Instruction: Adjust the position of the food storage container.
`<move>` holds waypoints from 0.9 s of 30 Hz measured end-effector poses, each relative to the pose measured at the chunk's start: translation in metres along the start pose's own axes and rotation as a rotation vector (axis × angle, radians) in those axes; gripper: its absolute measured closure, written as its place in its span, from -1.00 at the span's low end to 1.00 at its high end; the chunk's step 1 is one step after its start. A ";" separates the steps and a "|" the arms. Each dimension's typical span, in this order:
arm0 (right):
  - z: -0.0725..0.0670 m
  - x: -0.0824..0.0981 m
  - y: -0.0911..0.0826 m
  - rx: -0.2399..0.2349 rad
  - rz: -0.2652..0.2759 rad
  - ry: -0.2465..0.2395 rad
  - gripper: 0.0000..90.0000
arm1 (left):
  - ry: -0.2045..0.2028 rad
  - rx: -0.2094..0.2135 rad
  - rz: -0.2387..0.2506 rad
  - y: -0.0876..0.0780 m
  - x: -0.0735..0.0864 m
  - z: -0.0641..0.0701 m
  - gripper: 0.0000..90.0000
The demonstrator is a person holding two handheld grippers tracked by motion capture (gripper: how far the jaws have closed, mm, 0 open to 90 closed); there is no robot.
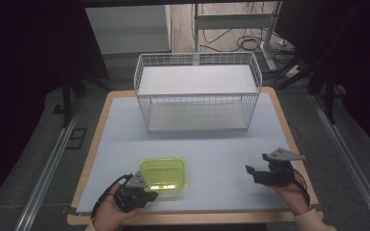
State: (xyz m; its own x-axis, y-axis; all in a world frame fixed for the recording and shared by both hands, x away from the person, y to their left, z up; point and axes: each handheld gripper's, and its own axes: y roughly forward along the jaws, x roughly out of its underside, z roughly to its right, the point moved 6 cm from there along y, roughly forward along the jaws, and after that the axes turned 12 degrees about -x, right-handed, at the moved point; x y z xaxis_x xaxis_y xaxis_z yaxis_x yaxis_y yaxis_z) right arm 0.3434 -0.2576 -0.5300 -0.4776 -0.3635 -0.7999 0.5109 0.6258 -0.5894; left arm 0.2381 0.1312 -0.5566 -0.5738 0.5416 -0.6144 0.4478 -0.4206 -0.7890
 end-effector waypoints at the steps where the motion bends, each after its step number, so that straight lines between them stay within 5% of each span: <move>1: 0.000 0.000 0.000 0.000 0.000 -0.001 -0.56 | -0.004 0.000 -0.002 0.000 0.001 -0.002 1.00; 9: 0.000 0.000 0.000 0.000 -0.001 -0.004 -0.56 | -0.018 0.023 0.012 -0.003 0.000 -0.001 1.00; 13: 0.000 0.000 0.000 0.001 -0.001 -0.003 -0.56 | -0.031 0.047 0.073 -0.017 -0.007 0.000 1.00; 17: 0.000 0.000 -0.001 0.003 0.002 -0.001 -0.56 | -0.075 0.032 0.144 -0.034 -0.014 -0.011 1.00; 18: 0.000 0.000 -0.001 0.003 0.002 -0.001 -0.56 | -0.121 0.019 0.176 -0.040 -0.014 -0.022 1.00; 24: 0.000 -0.001 -0.001 0.004 0.003 0.000 -0.56 | -0.238 -0.001 0.234 -0.048 -0.010 -0.050 0.99; 27: 0.001 0.000 -0.001 0.006 0.001 0.004 -0.56 | -0.262 -0.012 0.235 -0.047 -0.007 -0.060 0.99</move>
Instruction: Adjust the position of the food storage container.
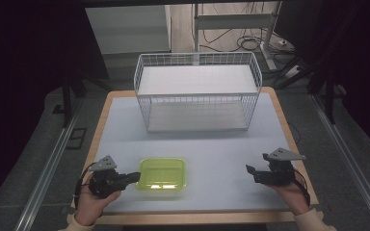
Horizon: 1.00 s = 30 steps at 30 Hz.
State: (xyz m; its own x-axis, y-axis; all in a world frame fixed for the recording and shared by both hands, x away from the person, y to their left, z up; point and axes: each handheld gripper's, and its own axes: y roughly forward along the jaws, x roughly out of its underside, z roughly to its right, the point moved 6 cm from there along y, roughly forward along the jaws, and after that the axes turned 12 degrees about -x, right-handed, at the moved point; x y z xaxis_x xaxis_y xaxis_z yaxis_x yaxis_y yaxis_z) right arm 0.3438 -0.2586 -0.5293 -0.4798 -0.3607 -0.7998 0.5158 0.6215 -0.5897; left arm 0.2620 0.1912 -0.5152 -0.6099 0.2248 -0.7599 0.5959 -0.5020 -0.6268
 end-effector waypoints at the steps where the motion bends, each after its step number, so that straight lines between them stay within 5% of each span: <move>1: 0.000 0.000 0.000 0.000 -0.001 0.000 -0.56 | -0.010 -0.020 -0.002 0.001 0.001 -0.006 0.99; 5: -0.001 0.000 0.000 -0.001 0.000 -0.001 -0.56 | -0.047 -0.056 -0.026 0.008 0.009 -0.023 1.00; 9: -0.001 -0.001 0.000 -0.001 0.003 0.000 -0.56 | -0.038 -0.095 -0.070 0.020 0.019 -0.032 1.00; 19: -0.003 -0.003 -0.003 -0.034 0.028 0.027 -0.56 | -0.048 -0.035 -0.169 0.044 0.036 -0.029 1.00; 30: -0.002 -0.004 -0.004 -0.035 0.033 0.030 -0.56 | -0.032 -0.016 -0.191 0.052 0.035 -0.023 1.00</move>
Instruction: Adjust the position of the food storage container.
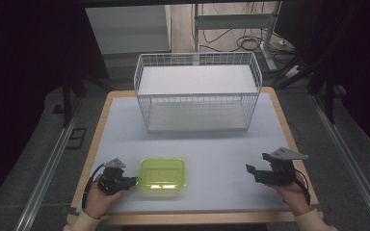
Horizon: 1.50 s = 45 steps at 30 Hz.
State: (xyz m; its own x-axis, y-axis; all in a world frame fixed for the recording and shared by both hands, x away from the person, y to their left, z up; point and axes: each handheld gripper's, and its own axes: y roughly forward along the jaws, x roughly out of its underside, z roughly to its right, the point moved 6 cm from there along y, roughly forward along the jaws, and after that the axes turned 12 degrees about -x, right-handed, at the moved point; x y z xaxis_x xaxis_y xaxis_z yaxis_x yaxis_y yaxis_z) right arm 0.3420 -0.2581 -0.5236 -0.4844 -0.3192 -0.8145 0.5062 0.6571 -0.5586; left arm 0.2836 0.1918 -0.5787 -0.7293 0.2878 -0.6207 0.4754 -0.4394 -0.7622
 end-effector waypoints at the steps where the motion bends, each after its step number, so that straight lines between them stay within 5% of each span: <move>1: 0.000 0.000 0.000 0.001 0.000 0.000 -0.56 | 0.000 0.000 -0.001 0.001 0.000 0.000 1.00; 21: 0.001 0.000 -0.001 -0.002 0.003 0.004 -0.56 | 0.051 -0.003 -0.013 0.014 -0.018 0.018 1.00; 45: -0.001 -0.001 -0.001 -0.010 0.007 0.005 -0.56 | 0.155 0.046 -0.035 0.046 -0.053 0.070 1.00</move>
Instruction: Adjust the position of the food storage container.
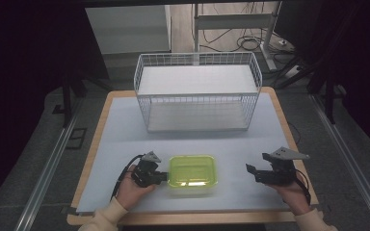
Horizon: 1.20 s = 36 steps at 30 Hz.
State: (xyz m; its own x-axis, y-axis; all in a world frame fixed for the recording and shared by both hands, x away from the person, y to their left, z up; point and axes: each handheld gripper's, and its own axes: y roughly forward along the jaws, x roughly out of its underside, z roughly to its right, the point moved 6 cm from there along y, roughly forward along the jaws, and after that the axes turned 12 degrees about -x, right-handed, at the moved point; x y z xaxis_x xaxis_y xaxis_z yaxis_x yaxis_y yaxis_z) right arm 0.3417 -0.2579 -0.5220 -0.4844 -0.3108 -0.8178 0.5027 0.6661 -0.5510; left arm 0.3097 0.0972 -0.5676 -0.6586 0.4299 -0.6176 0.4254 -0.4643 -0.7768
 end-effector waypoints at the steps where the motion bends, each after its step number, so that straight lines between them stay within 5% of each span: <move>1: 0.000 0.000 0.000 -0.001 -0.001 -0.001 -0.56 | -0.001 0.002 0.000 0.001 -0.001 0.000 1.00; 14: -0.006 -0.007 0.011 -0.028 -0.002 -0.023 -0.56 | -0.027 -0.001 0.011 -0.006 0.009 -0.005 0.99; 22: -0.011 -0.011 0.007 -0.061 0.033 -0.017 -0.56 | -0.087 -0.039 0.142 -0.041 0.014 -0.022 0.98; 27: -0.014 -0.011 0.006 -0.091 0.045 -0.008 -0.56 | -0.122 -0.030 0.189 -0.049 0.014 -0.027 0.92; 30: -0.016 -0.010 0.007 -0.110 0.050 -0.008 -0.56 | -0.161 -0.012 0.207 -0.049 0.012 -0.028 0.75; 36: -0.025 -0.011 0.009 -0.142 0.045 -0.030 -0.56 | -0.218 -0.019 0.217 -0.049 0.012 -0.028 -0.08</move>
State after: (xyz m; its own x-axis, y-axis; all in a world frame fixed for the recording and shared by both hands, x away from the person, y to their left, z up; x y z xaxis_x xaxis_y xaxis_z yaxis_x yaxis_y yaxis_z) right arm 0.3332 -0.2316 -0.5139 -0.4409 -0.2968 -0.8470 0.4159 0.7687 -0.4859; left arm 0.2982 0.1466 -0.5401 -0.6680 0.1451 -0.7298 0.5808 -0.5115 -0.6333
